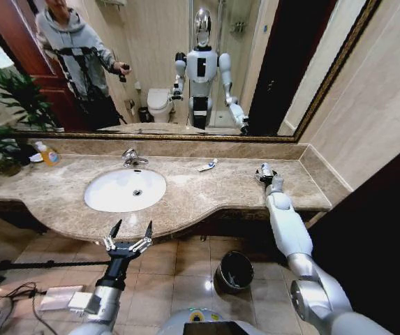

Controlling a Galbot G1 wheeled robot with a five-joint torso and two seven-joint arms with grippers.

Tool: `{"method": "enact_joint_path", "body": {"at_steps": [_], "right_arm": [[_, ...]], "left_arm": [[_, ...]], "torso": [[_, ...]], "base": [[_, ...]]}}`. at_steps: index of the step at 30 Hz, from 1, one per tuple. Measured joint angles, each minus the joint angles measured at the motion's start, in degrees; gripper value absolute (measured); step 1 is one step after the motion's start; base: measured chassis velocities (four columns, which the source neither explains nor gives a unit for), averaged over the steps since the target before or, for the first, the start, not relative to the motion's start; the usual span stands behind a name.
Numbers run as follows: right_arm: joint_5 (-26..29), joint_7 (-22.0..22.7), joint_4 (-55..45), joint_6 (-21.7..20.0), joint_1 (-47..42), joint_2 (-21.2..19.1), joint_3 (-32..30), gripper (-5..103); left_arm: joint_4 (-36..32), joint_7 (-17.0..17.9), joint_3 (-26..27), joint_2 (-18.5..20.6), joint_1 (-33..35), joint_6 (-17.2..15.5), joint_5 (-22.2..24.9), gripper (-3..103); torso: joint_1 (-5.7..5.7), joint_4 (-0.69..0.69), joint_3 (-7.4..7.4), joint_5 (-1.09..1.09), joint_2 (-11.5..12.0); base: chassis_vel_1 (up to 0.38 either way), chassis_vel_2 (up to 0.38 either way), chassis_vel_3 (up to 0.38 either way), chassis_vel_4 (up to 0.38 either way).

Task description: Pick up the trash from the sink and place it in the trash bin.

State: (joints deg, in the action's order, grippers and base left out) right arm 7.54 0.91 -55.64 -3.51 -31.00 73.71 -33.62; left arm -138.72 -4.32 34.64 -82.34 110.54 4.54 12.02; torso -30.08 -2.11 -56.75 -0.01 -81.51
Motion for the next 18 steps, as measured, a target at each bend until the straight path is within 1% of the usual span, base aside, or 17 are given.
{"method": "enact_joint_path", "body": {"at_steps": [1,2,4,6,7,8,9,10,11,13,16,17,18], "right_arm": [[0.3,0.0,-0.1,0.0,-0.2,-0.1,0.0,73],[0.3,0.0,-0.1,0.0,-0.2,-0.1,0.0,73],[0.9,0.1,-0.5,-0.1,-0.6,-0.4,0.0,65],[1.2,0.1,-0.7,-0.2,-0.8,-0.5,0.0,65],[1.6,0.1,-1.0,-0.3,-1.0,-0.7,0.0,57],[1.6,0.1,-1.0,-0.3,-1.0,-0.7,0.0,57],[1.8,0.2,-1.3,-0.4,-1.2,-0.9,-0.1,52],[1.9,0.2,-1.3,-0.4,-1.2,-1.0,-0.1,52],[2.2,0.2,-1.8,-0.6,-1.3,-1.1,-0.1,44],[2.3,0.3,-2.1,-0.7,-1.4,-1.1,-0.1,44],[2.5,0.4,-2.8,-1.1,-1.6,-1.1,-0.1,33],[2.5,0.4,-2.8,-1.1,-1.6,-1.1,-0.1,33],[2.5,0.4,-3.0,-1.2,-1.7,-1.2,-0.1,31]], "left_arm": [[0.0,0.0,0.0,0.0,0.0,0.0,0.0,100],[0.0,0.0,0.0,0.0,0.0,0.0,0.0,100],[0.0,0.0,0.0,0.0,0.0,0.0,0.0,100],[0.0,0.0,0.0,0.0,0.0,0.0,0.0,100],[0.0,0.0,0.0,0.0,0.0,0.0,0.0,100],[0.0,0.0,0.0,0.0,0.0,0.0,0.0,100],[0.0,0.0,0.0,0.0,0.0,0.0,0.0,100],[0.0,0.0,0.0,0.0,0.0,0.0,0.0,100],[0.0,0.0,0.0,0.0,0.0,0.0,0.0,100],[0.0,0.0,0.0,0.0,0.0,0.0,0.0,100],[0.0,0.0,0.0,0.0,0.0,0.0,0.0,100],[0.0,0.0,0.0,0.0,0.0,0.0,0.0,100],[0.0,0.0,0.0,0.0,0.0,0.0,0.0,100]], "torso": [[0.00,0.00,0.00,0.01,0.0],[0.00,0.00,0.00,0.01,0.0],[0.00,0.00,0.00,0.00,0.0],[0.00,0.00,0.00,0.01,0.0],[0.00,0.00,0.00,0.01,0.0],[0.00,0.00,0.00,0.01,0.0],[0.00,0.01,0.00,0.01,0.0],[0.00,0.01,0.00,0.01,0.0],[0.00,0.00,0.00,0.01,0.0],[0.00,0.00,0.00,0.00,0.0],[0.00,0.00,0.00,0.00,0.0],[0.00,0.00,0.00,0.00,0.0],[0.00,0.00,0.00,0.00,0.0]], "base": [[0.000,0.000,0.000,0.000],[0.000,0.000,0.000,0.000],[0.000,0.000,0.000,0.000],[0.000,0.000,0.000,0.000],[0.000,0.000,0.000,0.000],[0.000,0.000,0.000,0.000],[0.000,0.000,0.000,0.000],[0.000,0.000,0.000,0.000],[0.000,0.000,0.000,0.000],[0.000,0.000,0.000,0.000],[0.000,0.000,0.000,0.000],[0.000,0.000,0.000,0.000],[0.000,0.000,0.000,0.000]]}}
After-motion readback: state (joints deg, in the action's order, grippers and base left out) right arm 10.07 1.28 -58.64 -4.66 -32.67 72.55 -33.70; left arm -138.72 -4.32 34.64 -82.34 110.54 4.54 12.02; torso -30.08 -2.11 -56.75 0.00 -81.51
